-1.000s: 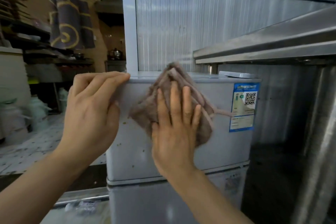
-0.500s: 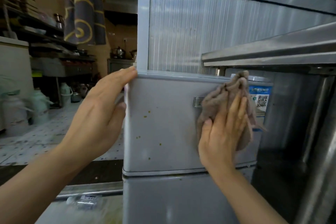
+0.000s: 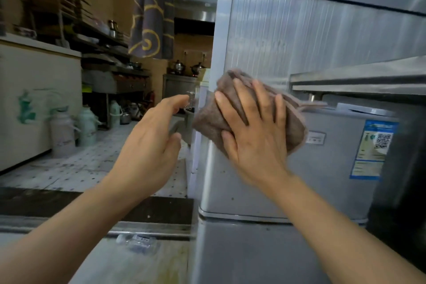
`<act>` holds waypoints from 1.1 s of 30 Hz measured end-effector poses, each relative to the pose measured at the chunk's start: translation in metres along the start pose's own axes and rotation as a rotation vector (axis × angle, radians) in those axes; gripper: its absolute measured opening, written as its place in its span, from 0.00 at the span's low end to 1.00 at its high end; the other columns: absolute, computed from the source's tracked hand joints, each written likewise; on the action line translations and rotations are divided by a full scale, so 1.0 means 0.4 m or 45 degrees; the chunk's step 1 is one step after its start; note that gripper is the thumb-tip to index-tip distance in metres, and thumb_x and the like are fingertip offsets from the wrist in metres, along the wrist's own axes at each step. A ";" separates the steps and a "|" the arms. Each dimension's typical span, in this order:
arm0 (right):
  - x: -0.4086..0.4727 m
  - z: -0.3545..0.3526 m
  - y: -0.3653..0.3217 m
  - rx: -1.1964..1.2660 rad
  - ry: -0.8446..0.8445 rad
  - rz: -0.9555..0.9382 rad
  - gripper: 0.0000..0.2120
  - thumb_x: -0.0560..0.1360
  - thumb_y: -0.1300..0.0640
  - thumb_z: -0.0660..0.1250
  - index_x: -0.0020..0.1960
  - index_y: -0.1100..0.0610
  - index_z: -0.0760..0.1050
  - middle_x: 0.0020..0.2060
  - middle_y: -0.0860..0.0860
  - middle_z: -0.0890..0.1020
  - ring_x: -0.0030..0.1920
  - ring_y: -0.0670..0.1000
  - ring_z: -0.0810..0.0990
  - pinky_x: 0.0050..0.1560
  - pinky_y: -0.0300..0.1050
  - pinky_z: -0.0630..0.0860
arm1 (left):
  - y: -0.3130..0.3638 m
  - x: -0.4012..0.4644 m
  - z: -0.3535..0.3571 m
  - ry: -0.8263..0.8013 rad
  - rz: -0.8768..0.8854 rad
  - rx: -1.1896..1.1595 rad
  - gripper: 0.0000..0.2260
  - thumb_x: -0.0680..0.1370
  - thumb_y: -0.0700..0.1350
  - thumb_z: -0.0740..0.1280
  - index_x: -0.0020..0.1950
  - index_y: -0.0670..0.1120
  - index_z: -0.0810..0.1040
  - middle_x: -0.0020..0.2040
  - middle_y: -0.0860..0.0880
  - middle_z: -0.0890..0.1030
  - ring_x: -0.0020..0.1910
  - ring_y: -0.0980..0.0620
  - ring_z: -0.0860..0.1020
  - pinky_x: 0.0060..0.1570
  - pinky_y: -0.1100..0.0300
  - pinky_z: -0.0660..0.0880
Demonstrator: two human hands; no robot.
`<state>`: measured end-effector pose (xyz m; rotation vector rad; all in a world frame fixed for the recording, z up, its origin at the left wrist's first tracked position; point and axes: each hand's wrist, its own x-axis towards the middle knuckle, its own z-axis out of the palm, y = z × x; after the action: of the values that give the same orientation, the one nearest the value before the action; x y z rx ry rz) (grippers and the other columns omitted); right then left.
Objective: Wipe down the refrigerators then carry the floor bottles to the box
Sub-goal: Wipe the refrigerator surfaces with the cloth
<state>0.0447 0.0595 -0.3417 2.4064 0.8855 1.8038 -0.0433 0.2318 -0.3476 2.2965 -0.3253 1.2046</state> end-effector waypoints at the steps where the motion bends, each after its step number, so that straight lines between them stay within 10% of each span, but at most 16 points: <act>1: 0.024 0.000 -0.009 -0.013 0.002 -0.053 0.26 0.73 0.48 0.58 0.72 0.48 0.65 0.74 0.53 0.63 0.74 0.59 0.56 0.71 0.62 0.48 | -0.004 -0.005 0.002 0.009 -0.020 -0.014 0.27 0.77 0.36 0.61 0.72 0.55 0.60 0.68 0.59 0.67 0.64 0.68 0.61 0.60 0.74 0.56; 7: -0.033 0.041 -0.036 -0.046 0.029 -0.282 0.16 0.72 0.50 0.62 0.59 0.50 0.76 0.74 0.51 0.64 0.75 0.59 0.53 0.73 0.63 0.46 | -0.028 -0.035 0.007 0.022 -0.036 -0.022 0.25 0.77 0.38 0.62 0.71 0.55 0.61 0.66 0.60 0.68 0.63 0.68 0.62 0.55 0.84 0.56; 18: -0.313 0.090 -0.036 0.008 -0.154 -0.554 0.30 0.72 0.53 0.63 0.73 0.48 0.63 0.74 0.44 0.60 0.76 0.52 0.55 0.75 0.52 0.45 | 0.005 -0.095 0.044 -0.104 0.049 0.062 0.30 0.75 0.32 0.63 0.73 0.51 0.61 0.70 0.54 0.67 0.66 0.64 0.60 0.58 0.85 0.50; 27: -0.213 0.071 0.026 0.139 0.095 0.105 0.26 0.79 0.48 0.53 0.76 0.52 0.56 0.76 0.48 0.54 0.77 0.55 0.49 0.75 0.56 0.45 | 0.074 -0.046 0.139 -0.008 0.227 0.273 0.28 0.71 0.35 0.62 0.72 0.44 0.66 0.75 0.47 0.62 0.73 0.46 0.60 0.70 0.47 0.59; 33: -0.331 0.087 0.060 0.032 -0.012 -0.046 0.28 0.78 0.48 0.56 0.76 0.49 0.55 0.76 0.47 0.56 0.77 0.53 0.51 0.75 0.54 0.47 | 0.075 -0.072 0.192 -0.047 0.151 0.487 0.32 0.67 0.40 0.62 0.72 0.44 0.65 0.77 0.47 0.57 0.75 0.45 0.55 0.69 0.40 0.53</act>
<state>0.0623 -0.0075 -0.4621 2.3949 0.9499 1.7788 -0.0198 0.1639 -0.3971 2.6594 -0.2655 1.3832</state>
